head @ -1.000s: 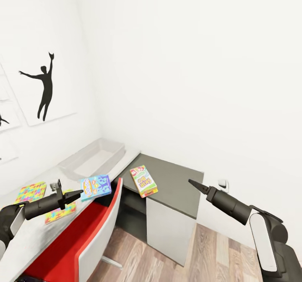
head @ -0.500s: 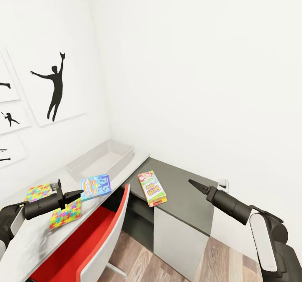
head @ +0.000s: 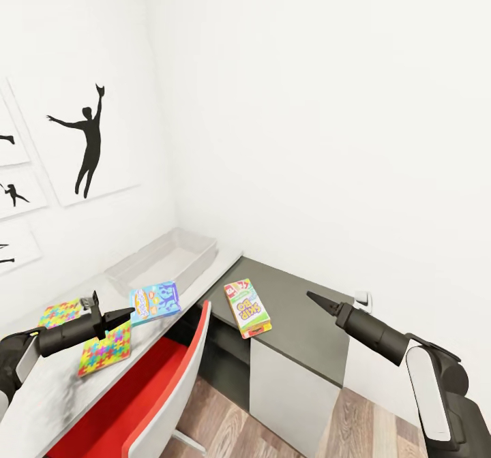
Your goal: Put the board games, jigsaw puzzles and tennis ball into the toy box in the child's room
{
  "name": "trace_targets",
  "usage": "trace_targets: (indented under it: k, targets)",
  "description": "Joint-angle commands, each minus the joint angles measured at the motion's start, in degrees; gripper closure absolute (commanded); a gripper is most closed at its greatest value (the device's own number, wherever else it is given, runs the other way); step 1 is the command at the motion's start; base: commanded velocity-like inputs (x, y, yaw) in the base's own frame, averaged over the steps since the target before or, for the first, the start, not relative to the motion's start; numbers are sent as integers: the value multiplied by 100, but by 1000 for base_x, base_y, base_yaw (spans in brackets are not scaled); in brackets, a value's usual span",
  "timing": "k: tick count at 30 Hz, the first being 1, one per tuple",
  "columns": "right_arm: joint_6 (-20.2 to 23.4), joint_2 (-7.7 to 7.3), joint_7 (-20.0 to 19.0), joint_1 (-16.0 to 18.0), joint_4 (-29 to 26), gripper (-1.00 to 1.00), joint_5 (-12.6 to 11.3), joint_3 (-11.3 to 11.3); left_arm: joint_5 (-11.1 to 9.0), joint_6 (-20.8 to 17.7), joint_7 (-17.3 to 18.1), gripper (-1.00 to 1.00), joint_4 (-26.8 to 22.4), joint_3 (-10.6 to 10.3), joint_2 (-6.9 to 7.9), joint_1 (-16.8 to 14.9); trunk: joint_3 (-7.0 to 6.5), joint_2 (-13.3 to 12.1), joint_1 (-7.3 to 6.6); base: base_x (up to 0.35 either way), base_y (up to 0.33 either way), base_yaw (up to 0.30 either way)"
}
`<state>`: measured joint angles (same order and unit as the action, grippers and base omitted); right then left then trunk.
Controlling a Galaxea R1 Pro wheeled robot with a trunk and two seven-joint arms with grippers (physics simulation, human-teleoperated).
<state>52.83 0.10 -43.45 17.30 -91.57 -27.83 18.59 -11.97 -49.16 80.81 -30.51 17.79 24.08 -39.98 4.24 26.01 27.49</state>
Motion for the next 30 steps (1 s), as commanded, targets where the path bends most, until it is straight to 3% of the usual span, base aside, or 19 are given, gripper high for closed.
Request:
trace_targets:
  k: [1, 9, 21, 30]
  targets:
    - [27, 4, -23, 8, -1, -100, 6, 6, -7, -55, 14, 100, 1, 3, -3, -7, 12, 11, 5, 220, 0, 0]
    - [30, 3, -23, 10, -4, -100, 6, 4, -7, -50, 14, 100, 1, 5, 0, -5, 12, 11, 5, 161, 0, 17]
    - [33, 3, -23, 10, -10, -100, 6, 4, -7, -58, 14, 100, 1, 6, -5, -1, -20, 11, 5, 84, -91, 243]
    - [34, -1, -23, 10, -10, -100, 6, 4, -7, -56, 14, 100, 1, 8, 0, -1, -22, 11, 5, 135, -48, 32]
